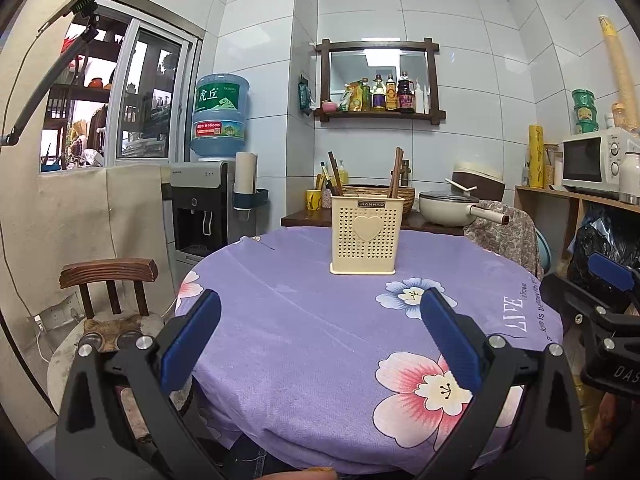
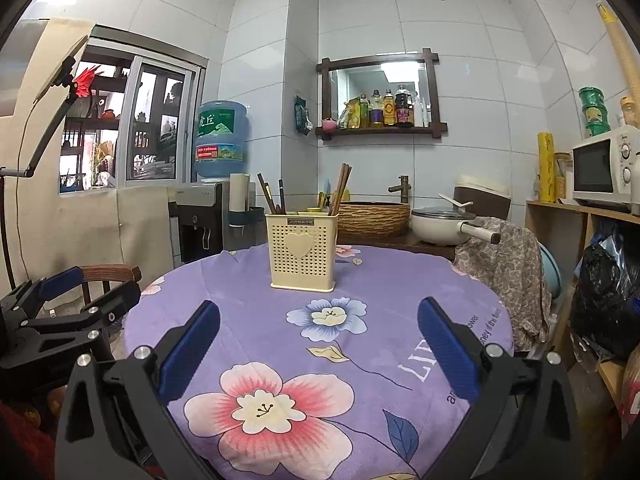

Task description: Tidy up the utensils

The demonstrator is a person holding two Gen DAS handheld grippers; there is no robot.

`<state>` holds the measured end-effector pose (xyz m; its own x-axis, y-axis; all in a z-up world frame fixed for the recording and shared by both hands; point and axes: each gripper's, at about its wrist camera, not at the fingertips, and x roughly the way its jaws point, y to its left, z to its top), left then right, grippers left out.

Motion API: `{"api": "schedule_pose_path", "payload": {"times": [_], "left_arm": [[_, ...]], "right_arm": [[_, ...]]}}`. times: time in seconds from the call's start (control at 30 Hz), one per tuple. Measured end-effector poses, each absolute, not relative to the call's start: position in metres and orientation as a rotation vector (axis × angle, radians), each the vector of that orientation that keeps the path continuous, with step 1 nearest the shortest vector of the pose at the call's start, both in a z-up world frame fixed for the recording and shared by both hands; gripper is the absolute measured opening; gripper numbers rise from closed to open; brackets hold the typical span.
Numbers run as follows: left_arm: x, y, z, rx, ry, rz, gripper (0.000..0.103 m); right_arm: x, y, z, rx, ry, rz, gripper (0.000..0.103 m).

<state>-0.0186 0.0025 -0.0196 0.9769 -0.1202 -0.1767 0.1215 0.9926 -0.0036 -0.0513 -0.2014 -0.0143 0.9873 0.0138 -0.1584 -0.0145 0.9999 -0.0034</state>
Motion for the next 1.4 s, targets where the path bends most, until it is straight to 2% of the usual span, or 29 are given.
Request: {"api": "schedule_pose_path", "payload": {"times": [1.4], "left_arm": [[-0.019,0.0016,-0.0187,0.007,0.186,-0.118,0.098]], "right_arm": [[-0.0481,-0.1995,-0.0173,-0.013,0.177,0.014,0.098]]}}
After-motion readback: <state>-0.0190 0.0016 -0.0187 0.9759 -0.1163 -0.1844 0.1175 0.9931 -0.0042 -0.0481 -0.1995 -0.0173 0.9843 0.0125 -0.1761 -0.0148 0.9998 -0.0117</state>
